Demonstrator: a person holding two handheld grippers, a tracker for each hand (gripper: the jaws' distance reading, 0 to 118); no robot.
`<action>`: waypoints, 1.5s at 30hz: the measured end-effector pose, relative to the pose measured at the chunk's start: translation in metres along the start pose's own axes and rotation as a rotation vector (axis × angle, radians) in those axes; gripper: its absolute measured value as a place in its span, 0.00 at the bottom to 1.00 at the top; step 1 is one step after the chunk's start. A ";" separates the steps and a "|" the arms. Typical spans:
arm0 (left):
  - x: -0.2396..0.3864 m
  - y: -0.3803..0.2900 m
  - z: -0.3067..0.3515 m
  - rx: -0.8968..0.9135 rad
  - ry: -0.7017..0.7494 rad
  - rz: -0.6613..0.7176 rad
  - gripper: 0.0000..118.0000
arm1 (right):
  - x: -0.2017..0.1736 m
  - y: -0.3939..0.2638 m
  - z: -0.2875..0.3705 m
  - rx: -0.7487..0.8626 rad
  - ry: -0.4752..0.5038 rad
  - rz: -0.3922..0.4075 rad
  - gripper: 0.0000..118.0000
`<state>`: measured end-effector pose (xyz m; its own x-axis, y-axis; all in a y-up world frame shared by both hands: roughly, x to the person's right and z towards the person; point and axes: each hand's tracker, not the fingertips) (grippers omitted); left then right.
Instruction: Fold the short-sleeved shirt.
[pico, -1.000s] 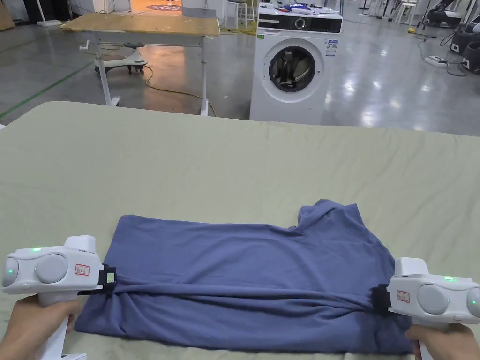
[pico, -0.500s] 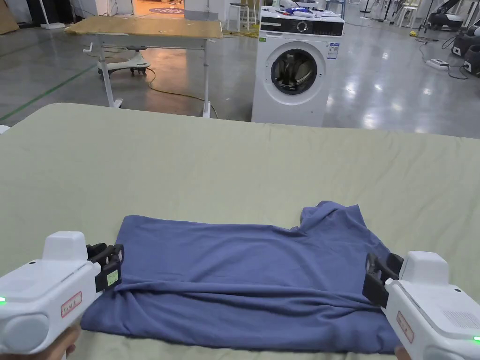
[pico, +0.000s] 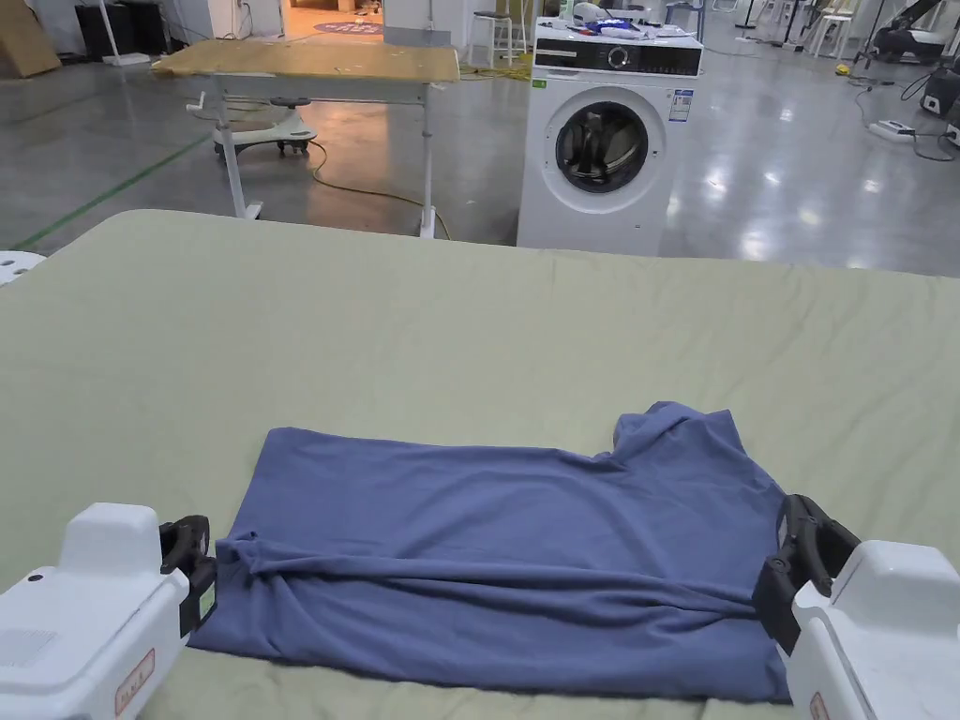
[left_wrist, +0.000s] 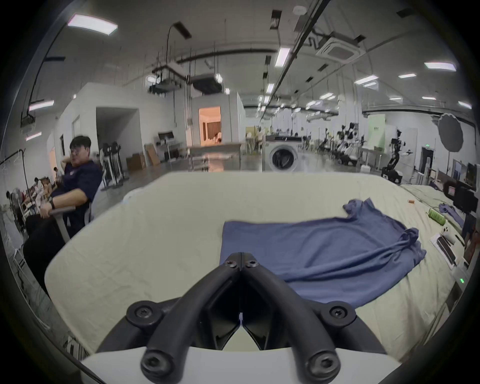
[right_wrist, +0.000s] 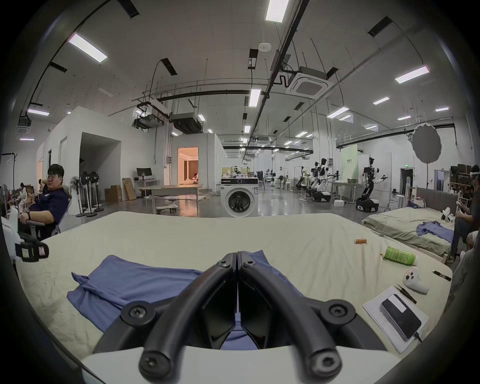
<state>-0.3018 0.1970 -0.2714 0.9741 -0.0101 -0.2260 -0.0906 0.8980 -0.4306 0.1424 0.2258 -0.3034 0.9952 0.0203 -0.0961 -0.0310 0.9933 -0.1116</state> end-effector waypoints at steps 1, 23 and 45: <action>-0.007 -0.002 -0.008 -0.042 -0.014 0.018 0.00 | 0.001 -0.001 0.001 -0.003 0.002 -0.003 0.00; 0.022 -0.019 -0.092 -0.595 -0.047 -0.078 0.05 | 0.037 -0.035 -0.012 -0.195 -0.038 -0.014 0.00; -0.010 -0.017 -0.042 -0.448 -0.096 0.015 0.01 | 0.125 -0.123 -0.130 -0.861 0.045 -0.043 0.48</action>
<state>-0.3189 0.1635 -0.2990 0.9848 0.0613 -0.1626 -0.1653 0.6186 -0.7681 0.2580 0.0917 -0.4302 0.9930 -0.0381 -0.1121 -0.0717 0.5603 -0.8252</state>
